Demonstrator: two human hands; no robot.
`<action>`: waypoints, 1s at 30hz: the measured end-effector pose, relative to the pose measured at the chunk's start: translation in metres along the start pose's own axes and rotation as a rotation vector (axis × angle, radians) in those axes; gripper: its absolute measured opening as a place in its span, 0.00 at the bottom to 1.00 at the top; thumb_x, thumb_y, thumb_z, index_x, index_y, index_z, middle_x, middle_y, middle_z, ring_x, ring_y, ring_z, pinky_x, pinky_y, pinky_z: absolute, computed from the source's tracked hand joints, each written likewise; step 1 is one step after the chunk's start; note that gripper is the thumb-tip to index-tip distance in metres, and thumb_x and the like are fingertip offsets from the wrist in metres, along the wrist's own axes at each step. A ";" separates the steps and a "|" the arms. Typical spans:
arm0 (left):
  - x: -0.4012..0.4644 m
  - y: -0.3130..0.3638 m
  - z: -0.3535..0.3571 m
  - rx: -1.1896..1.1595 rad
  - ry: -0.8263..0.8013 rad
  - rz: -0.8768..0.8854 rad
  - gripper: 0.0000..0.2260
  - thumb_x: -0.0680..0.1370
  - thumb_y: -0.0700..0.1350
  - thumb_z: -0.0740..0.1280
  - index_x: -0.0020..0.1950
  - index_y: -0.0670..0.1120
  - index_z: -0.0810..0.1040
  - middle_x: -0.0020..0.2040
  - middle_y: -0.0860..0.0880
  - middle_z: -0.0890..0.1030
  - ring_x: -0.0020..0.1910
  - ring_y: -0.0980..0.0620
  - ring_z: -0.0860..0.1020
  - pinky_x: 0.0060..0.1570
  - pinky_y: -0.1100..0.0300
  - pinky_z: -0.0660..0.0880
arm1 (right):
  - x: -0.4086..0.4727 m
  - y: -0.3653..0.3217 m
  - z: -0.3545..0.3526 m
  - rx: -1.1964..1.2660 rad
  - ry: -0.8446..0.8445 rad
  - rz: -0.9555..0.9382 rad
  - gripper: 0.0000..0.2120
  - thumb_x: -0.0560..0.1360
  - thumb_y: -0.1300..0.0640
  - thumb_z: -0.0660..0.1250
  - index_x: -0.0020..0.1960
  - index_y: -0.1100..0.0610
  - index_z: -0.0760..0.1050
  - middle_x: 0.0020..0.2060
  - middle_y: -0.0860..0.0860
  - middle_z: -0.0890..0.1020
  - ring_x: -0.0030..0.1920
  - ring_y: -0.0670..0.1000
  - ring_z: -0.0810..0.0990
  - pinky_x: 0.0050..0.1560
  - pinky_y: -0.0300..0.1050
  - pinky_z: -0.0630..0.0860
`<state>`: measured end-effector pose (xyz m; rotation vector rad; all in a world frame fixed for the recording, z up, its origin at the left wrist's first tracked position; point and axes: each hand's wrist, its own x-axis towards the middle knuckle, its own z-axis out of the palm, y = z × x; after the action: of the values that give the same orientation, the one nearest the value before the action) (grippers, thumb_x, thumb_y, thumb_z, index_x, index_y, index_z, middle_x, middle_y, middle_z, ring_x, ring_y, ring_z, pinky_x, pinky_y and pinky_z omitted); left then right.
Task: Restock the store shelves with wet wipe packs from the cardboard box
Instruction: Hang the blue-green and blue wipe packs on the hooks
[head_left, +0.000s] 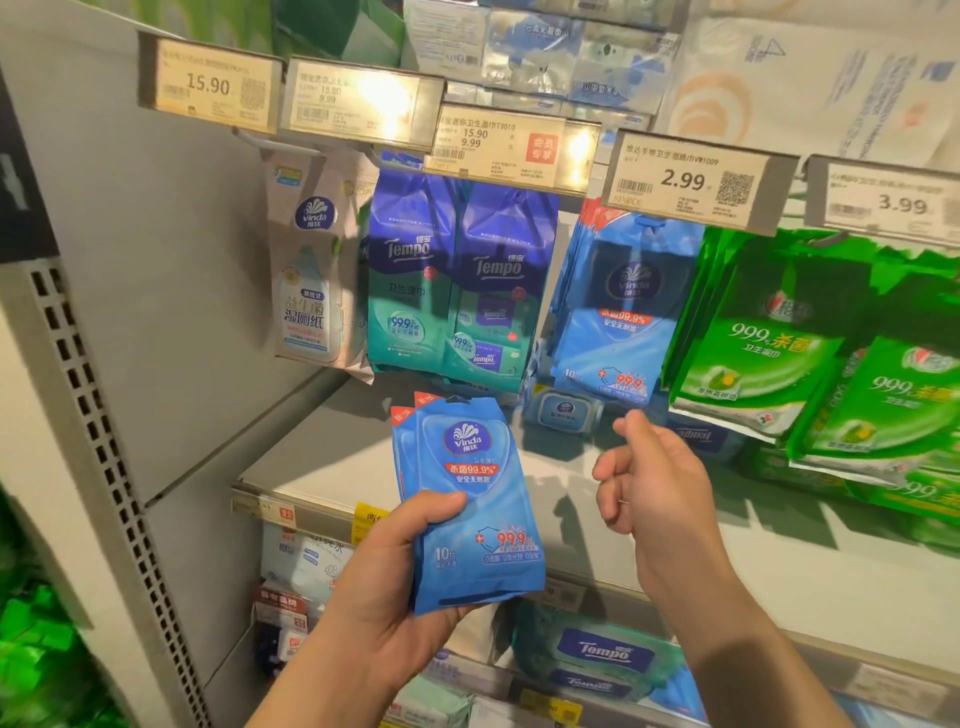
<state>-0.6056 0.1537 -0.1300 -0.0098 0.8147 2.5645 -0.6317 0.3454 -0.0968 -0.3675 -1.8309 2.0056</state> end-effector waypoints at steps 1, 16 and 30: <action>0.000 0.000 0.001 0.004 0.004 -0.003 0.19 0.69 0.39 0.68 0.60 0.43 0.82 0.56 0.37 0.85 0.41 0.37 0.85 0.37 0.45 0.83 | -0.003 0.004 -0.001 -0.001 -0.015 0.016 0.10 0.85 0.50 0.60 0.52 0.57 0.72 0.26 0.50 0.76 0.19 0.48 0.66 0.19 0.36 0.59; 0.000 -0.013 0.016 0.113 -0.037 0.038 0.20 0.73 0.40 0.68 0.65 0.41 0.81 0.58 0.35 0.84 0.44 0.38 0.85 0.39 0.46 0.84 | -0.046 0.008 -0.016 -0.424 -0.495 0.141 0.24 0.79 0.36 0.64 0.54 0.58 0.76 0.39 0.58 0.83 0.30 0.52 0.76 0.26 0.42 0.63; 0.005 -0.025 0.022 0.254 0.005 0.077 0.21 0.73 0.39 0.70 0.67 0.43 0.79 0.59 0.39 0.84 0.52 0.35 0.85 0.46 0.40 0.83 | -0.051 0.011 -0.029 -0.446 -0.342 0.019 0.07 0.82 0.48 0.64 0.51 0.49 0.78 0.37 0.48 0.83 0.30 0.48 0.77 0.30 0.38 0.72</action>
<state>-0.5969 0.1859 -0.1258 0.0949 1.1572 2.5132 -0.5749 0.3476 -0.1142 -0.1676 -2.5018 1.7382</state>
